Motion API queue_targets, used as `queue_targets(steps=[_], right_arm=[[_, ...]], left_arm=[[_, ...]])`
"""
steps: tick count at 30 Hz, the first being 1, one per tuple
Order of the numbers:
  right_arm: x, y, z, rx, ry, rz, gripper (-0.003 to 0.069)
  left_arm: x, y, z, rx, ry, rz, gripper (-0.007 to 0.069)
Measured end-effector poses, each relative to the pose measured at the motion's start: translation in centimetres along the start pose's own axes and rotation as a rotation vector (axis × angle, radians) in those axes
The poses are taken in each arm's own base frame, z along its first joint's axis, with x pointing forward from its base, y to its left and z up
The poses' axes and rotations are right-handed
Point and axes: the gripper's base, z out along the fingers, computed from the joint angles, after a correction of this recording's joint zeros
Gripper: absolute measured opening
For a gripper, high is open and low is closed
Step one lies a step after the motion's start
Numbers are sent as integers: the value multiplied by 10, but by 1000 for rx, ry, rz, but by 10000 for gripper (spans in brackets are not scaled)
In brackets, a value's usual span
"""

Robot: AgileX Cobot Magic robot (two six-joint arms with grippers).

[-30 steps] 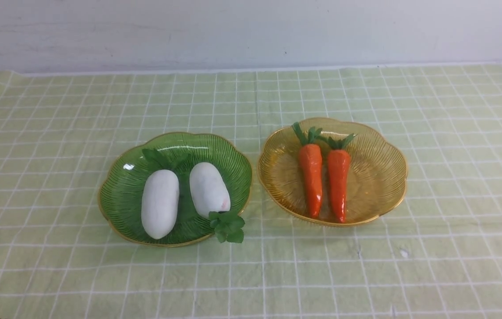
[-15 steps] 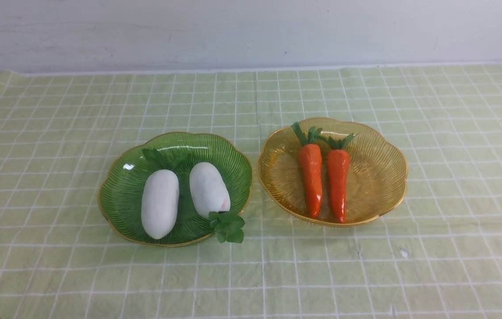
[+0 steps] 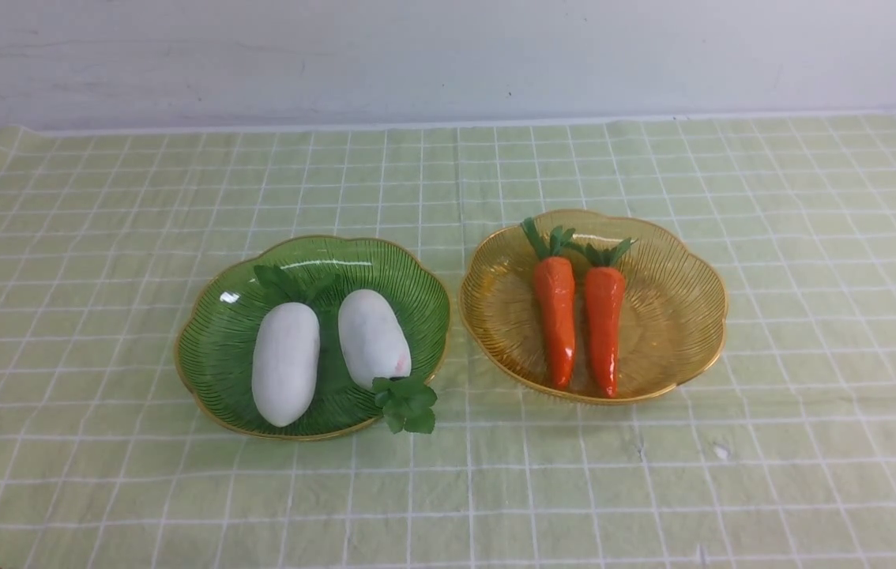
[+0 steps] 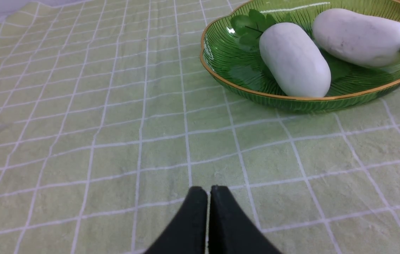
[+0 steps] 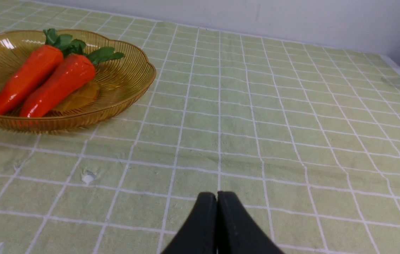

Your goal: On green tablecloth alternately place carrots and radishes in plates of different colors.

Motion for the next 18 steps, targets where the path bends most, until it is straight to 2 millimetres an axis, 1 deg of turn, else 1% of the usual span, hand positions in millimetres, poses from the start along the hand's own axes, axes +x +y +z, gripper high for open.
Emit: queue_targets(steps=[18], right_arm=[[0, 0, 0, 2, 0, -6, -14]], left_arm=[[0, 0, 0, 0, 0, 0, -8]])
